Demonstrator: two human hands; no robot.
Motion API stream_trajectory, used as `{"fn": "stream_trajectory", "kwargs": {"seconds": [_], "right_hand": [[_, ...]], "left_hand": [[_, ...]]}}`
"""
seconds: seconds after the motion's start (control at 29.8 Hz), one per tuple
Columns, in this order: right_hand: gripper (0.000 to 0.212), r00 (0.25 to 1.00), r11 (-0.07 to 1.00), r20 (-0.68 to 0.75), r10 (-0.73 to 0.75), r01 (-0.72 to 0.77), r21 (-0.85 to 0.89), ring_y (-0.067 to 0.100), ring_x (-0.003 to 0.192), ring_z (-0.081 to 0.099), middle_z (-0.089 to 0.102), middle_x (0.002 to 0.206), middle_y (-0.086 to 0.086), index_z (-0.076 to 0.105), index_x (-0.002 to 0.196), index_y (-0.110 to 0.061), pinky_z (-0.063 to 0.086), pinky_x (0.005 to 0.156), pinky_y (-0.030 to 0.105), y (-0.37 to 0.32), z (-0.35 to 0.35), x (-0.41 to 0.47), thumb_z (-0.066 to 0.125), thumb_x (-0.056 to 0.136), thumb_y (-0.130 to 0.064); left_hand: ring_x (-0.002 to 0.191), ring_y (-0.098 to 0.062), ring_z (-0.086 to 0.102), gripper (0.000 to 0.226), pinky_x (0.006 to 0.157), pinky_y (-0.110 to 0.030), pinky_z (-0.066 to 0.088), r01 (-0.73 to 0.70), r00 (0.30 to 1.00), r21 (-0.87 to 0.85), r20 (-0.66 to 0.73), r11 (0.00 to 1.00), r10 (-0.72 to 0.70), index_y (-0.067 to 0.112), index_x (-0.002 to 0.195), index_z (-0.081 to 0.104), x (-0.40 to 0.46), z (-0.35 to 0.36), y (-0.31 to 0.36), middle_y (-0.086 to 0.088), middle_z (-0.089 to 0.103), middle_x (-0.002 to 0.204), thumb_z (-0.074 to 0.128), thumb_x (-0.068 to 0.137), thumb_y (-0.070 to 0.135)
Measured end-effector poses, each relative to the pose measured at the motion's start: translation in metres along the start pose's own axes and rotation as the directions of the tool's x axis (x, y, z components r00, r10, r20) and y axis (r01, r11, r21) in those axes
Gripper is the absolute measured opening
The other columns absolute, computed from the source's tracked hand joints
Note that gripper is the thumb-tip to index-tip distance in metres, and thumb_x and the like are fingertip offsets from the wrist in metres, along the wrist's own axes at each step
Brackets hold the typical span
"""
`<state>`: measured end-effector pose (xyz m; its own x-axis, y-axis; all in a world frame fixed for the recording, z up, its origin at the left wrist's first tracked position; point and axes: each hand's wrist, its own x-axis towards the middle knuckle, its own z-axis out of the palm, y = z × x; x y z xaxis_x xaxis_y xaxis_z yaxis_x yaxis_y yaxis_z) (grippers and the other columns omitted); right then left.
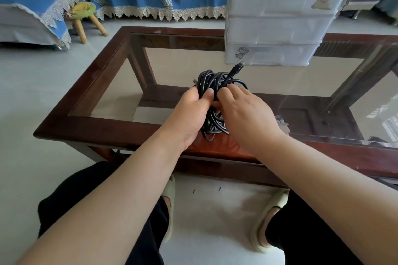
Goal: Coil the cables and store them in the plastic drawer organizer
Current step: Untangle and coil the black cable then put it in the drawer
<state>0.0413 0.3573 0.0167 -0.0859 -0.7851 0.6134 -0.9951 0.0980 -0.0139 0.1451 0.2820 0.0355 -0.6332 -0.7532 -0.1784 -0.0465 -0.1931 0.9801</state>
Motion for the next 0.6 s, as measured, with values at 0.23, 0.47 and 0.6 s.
{"fn": "stream_trajectory", "kwargs": {"seconds": [0.23,0.47,0.6], "right_hand": [[0.009,1.000,0.999,0.000,-0.030,0.030,0.037,0.028,0.054,0.050,0.053,0.066,0.009,0.052,0.075,-0.006,0.022,0.052,0.027,0.002,-0.001,0.004,0.047,0.072,0.000],[0.016,0.996,0.955,0.089,0.007,-0.033,0.295,0.020,0.057,0.038,0.046,0.066,0.002,0.046,0.074,-0.007,0.022,0.048,0.025,0.011,-0.006,0.015,0.048,0.090,-0.009],[0.021,0.984,0.883,0.174,0.035,-0.113,0.456,0.011,0.051,0.033,0.037,0.061,-0.006,0.039,0.073,-0.013,0.022,0.048,0.022,0.015,-0.013,0.021,0.045,0.094,-0.017]], "left_hand": [[0.107,-0.026,0.061,0.027,0.093,-0.038,0.051,0.059,0.998,-0.105,0.028,0.993,-0.057,-0.002,0.117,0.052,0.000,0.003,0.000,-0.017,0.062,0.109,0.040,0.103,0.017],[0.107,-0.024,0.064,0.030,0.090,-0.035,0.054,0.029,0.999,-0.416,0.023,0.909,-0.022,-0.001,0.125,0.052,-0.006,0.010,-0.002,-0.016,0.065,0.112,0.037,0.103,0.012],[0.097,-0.023,0.067,0.025,0.081,-0.032,0.056,0.023,0.998,-0.509,0.067,0.860,0.013,-0.002,0.117,0.056,-0.006,0.009,0.001,-0.015,0.067,0.102,0.039,0.101,0.007]]}}
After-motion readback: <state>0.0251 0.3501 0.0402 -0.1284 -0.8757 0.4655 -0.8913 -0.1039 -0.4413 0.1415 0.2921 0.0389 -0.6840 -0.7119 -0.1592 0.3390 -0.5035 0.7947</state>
